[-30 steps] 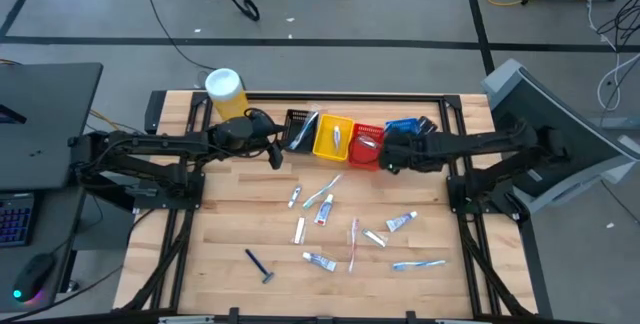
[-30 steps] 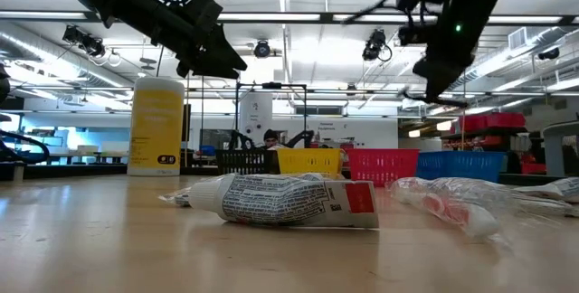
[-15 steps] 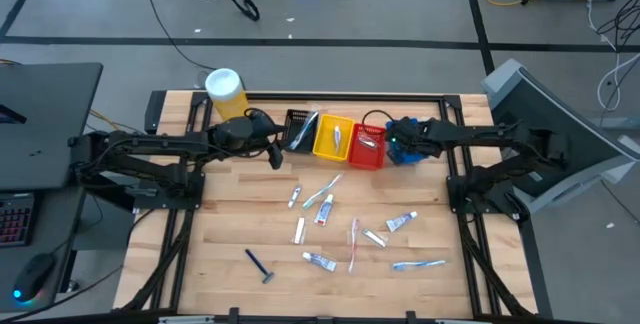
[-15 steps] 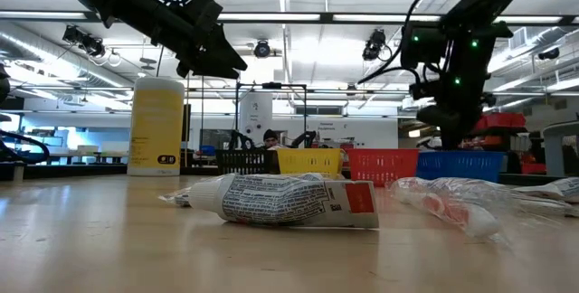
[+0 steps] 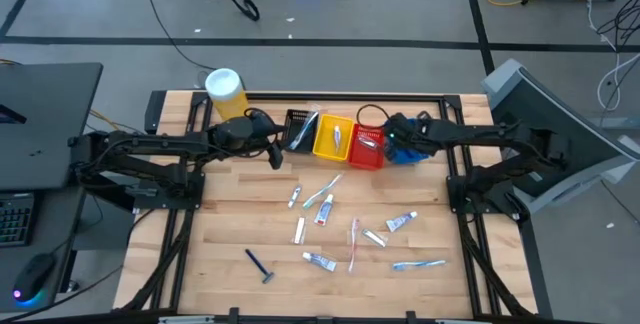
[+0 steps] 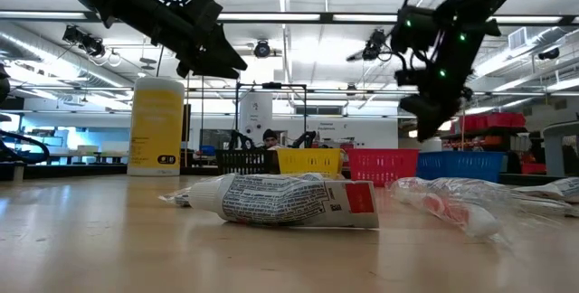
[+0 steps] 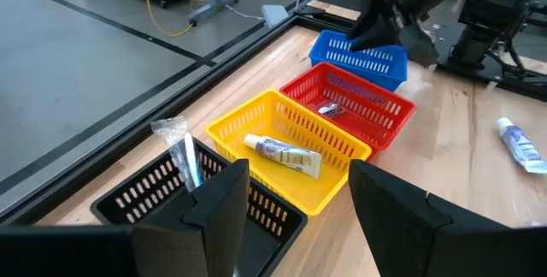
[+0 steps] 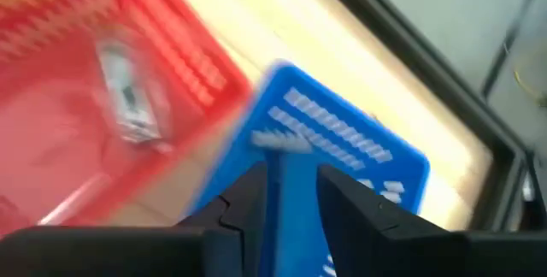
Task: Pick & Place Travel size toiletries
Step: Put the green toothbrush into black bin
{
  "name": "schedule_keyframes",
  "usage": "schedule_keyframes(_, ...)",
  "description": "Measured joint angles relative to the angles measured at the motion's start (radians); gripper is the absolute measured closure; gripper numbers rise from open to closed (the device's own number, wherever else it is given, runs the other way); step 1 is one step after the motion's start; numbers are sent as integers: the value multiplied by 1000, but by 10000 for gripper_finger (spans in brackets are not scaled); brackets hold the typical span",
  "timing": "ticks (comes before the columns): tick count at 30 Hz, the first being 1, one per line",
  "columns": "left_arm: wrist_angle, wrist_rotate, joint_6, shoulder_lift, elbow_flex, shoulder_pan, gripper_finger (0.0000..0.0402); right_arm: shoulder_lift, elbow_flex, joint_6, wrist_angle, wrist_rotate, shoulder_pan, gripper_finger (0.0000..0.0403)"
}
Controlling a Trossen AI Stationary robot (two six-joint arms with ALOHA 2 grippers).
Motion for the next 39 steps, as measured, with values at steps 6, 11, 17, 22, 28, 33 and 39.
schedule_keyframes(6,8,86,-83,0,0,-1,191,0,46,-106,157,-55,78,291)
schedule_keyframes(11,7,122,-144,0,0,-36,191,0,30,-198,349,-270,124,291)
schedule_keyframes(17,91,123,-165,82,-1,-154,191,0,-27,-224,549,-425,152,290)
schedule_keyframes(22,248,99,-164,250,14,-232,191,0,-89,-217,667,-446,154,290)
schedule_keyframes(28,260,90,-164,467,108,-251,191,0,-149,-212,793,-446,158,290)
schedule_keyframes(33,259,96,-149,617,183,-251,191,0,-157,-210,815,-446,157,290)
schedule_keyframes(39,235,120,-167,722,228,-251,191,0,-157,-210,814,-446,157,290)
